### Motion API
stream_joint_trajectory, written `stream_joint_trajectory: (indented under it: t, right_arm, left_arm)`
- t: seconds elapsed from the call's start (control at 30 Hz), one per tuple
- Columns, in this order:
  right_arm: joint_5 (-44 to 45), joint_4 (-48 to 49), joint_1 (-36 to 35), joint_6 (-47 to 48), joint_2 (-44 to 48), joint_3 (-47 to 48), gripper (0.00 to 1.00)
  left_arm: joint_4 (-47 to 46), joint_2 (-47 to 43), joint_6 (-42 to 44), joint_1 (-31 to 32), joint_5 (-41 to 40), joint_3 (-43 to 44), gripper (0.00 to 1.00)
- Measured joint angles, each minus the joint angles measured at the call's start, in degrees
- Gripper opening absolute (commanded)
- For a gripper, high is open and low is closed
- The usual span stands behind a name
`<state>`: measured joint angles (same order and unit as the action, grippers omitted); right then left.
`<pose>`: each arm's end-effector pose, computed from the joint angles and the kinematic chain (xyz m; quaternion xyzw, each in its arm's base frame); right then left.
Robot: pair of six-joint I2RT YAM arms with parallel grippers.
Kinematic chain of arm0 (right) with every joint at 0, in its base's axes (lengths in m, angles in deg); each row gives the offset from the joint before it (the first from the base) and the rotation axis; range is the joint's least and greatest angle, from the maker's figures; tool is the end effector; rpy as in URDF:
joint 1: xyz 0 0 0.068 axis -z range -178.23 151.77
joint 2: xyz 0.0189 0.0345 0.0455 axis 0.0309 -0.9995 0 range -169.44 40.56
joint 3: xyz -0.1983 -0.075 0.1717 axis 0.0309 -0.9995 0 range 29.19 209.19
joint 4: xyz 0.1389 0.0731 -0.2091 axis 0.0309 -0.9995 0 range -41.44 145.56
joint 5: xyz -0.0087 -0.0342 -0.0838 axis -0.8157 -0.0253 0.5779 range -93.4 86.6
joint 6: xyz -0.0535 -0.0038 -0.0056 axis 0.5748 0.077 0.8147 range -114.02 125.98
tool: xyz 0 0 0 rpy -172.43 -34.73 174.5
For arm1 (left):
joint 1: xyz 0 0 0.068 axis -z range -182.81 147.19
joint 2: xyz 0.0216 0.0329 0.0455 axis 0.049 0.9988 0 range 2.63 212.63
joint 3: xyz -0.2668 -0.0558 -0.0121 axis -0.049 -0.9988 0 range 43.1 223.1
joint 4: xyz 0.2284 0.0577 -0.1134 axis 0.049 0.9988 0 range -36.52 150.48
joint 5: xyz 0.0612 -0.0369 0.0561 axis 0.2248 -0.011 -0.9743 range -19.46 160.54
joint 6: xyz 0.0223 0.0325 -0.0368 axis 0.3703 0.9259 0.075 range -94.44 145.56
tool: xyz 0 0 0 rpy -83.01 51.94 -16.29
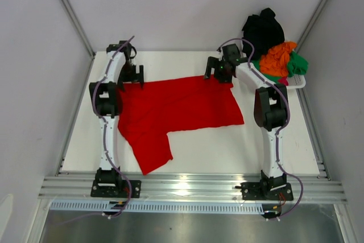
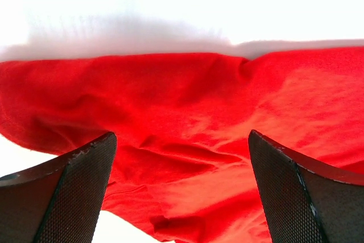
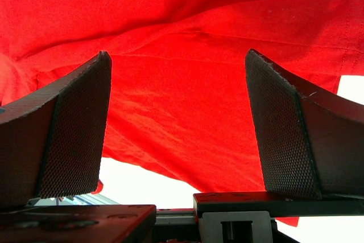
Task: Fold and stack the t-shirts
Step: Fold the tshirt
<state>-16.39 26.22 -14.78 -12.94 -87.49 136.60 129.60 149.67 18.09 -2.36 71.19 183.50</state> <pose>0.4800 0.1509 0.2079 -0.0194 0.9342 0.2049 0.2915 0.5056 -0.0043 0.1797 -0.0608 0.9961 -0.0100 0.0626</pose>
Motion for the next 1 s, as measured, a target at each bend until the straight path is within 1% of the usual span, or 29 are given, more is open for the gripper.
stream_joint_trajectory:
  t: [0.23, 0.4, 0.73, 0.87, 1.0]
  right_arm:
    - [0.02, -0.22, -0.07, -0.17, -0.02, 0.07, 0.91]
    - [0.02, -0.22, -0.09, -0.55, -0.09, 0.07, 0.91]
    - [0.11, -0.26, -0.09, -0.52, -0.33, 0.07, 0.91]
    - [0.35, -0.31, -0.09, -0.52, -0.33, 0.07, 0.91]
    - [0.5, -0.28, -0.09, -0.55, -0.35, 0.07, 0.91]
  left_arm:
    - [-0.33, 0.7, -0.72, -1.77, 6.36, -0.02, 1.0]
    - [-2.6, 0.76, -3.69, -3.08, 10.54, -0.09, 1.0]
    - [-11.58, -0.74, -17.16, -7.1, 18.78, -5.25, 0.99]
    - [-14.49, -1.55, -22.18, -7.96, 19.32, -7.15, 0.99]
    - [-17.79, -1.38, -26.93, -8.5, 20.09, -6.97, 0.99]
